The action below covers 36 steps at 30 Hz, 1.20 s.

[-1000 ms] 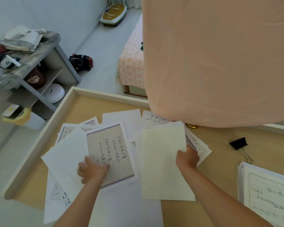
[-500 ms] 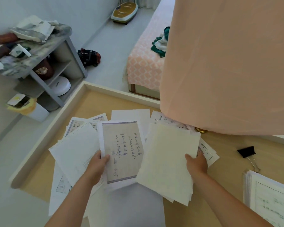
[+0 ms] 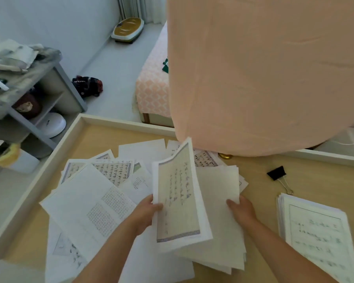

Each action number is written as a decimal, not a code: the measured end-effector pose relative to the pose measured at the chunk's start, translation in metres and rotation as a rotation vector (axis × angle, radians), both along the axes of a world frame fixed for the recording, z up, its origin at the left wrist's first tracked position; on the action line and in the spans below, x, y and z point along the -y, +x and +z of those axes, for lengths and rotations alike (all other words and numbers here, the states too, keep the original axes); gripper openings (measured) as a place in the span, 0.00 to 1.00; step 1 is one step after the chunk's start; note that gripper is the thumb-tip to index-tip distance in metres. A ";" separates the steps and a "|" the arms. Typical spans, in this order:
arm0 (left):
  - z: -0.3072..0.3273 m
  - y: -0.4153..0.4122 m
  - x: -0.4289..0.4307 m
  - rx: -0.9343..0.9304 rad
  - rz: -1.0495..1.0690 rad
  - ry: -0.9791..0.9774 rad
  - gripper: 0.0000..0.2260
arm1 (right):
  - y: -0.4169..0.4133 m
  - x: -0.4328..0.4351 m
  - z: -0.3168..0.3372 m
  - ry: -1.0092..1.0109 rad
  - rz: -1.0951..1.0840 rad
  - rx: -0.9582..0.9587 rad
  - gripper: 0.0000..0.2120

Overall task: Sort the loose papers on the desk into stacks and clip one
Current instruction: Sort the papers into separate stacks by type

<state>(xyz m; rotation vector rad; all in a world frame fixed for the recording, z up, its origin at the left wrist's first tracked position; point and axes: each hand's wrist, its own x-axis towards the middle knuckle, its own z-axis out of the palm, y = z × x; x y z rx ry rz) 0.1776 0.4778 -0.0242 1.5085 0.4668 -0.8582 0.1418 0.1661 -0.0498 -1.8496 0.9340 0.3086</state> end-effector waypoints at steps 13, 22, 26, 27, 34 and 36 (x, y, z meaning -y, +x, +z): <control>-0.024 -0.035 0.057 0.477 -0.472 0.709 0.23 | -0.036 0.017 -0.002 0.034 0.074 -0.001 0.13; -0.033 0.023 0.010 0.452 -0.890 1.068 0.61 | -0.032 0.036 -0.005 -0.799 0.481 0.126 0.38; -0.033 0.034 0.017 0.530 -0.936 1.152 0.59 | -0.029 -0.003 0.001 -0.413 0.978 0.179 0.30; -0.033 0.037 0.017 0.552 -0.955 1.193 0.56 | -0.030 -0.010 -0.002 -0.357 1.060 0.135 0.29; -0.015 0.051 0.025 0.664 -0.790 0.955 0.11 | -0.028 -0.026 -0.004 -0.277 0.898 0.137 0.27; 0.003 0.045 0.033 0.612 -0.620 0.733 0.07 | -0.024 -0.030 0.008 -0.015 0.711 0.133 0.34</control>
